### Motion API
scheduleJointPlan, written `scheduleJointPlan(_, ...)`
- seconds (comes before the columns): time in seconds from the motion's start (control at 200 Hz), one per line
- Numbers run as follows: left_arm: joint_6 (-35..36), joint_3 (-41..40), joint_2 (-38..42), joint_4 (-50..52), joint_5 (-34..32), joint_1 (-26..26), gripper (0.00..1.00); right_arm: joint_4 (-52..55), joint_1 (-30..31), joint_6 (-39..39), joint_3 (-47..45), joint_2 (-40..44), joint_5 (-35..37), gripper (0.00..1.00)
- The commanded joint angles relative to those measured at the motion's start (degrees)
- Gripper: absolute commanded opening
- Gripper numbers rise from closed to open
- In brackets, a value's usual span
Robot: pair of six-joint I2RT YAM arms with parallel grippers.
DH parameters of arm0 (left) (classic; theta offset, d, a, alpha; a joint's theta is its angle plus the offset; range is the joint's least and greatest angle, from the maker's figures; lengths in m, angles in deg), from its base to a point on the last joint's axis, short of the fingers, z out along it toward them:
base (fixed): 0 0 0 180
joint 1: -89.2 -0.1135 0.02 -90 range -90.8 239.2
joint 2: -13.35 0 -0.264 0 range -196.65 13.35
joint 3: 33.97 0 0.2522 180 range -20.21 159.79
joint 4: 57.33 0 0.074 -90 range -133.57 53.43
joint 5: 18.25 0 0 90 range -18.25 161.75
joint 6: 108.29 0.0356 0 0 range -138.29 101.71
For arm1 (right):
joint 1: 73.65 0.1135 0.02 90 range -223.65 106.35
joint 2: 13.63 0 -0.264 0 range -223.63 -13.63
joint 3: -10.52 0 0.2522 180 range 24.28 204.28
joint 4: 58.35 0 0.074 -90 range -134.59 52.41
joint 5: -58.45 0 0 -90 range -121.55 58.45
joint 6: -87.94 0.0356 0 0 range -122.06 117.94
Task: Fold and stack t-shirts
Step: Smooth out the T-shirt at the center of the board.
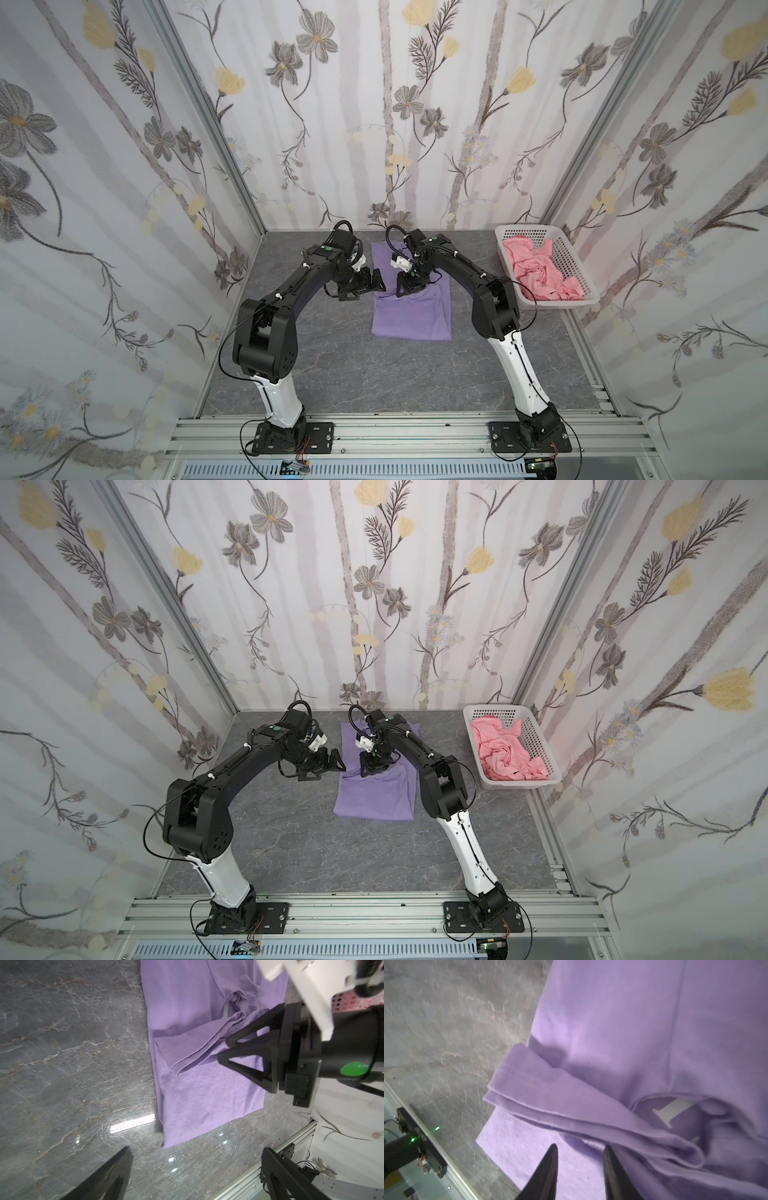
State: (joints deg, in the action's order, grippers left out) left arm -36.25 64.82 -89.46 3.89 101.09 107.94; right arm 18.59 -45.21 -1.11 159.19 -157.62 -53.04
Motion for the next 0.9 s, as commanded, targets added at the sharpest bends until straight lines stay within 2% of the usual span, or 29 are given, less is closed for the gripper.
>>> scheduleJointPlan(0.0, 1.1, -0.4, 0.9, 0.4, -0.3, 0.0, 1.0, 0.6, -0.9, 1.8, 4.8, -1.6, 4.3, 0.36)
scheduleJointPlan(0.11, 0.9, -1.0, 1.5, 0.1, -0.1, 0.0, 1.0, 0.6, -2.6, 2.6, 8.6, -3.3, 7.6, 0.36)
scheduleJointPlan(0.225, 1.0, -1.4, 2.1, -0.4, 2.4, 0.0, 1.0, 0.7, -4.3, 2.9, 8.9, -2.3, 3.1, 0.36)
scheduleJointPlan(0.345, 0.3, -5.7, 2.0, -3.5, 3.8, 0.3, 1.0, 0.7, -4.9, 2.7, 4.3, 2.2, 5.4, 0.36)
scheduleJointPlan(0.545, 0.1, -7.8, -3.9, -7.7, 4.9, 1.3, 1.0, 0.6, -8.4, 4.0, 0.3, 11.6, 6.5, 0.35)
scheduleJointPlan(0.809, 0.4, -2.2, -11.9, -9.3, 6.4, 2.0, 1.0, 0.6, -11.3, 2.4, -6.0, 22.2, 7.8, 0.37)
scheduleJointPlan(0.894, 0.6, 2.2, -14.1, -9.0, 7.0, 2.1, 1.0, 0.5, -11.4, 2.0, -9.0, 23.9, 8.0, 0.37)
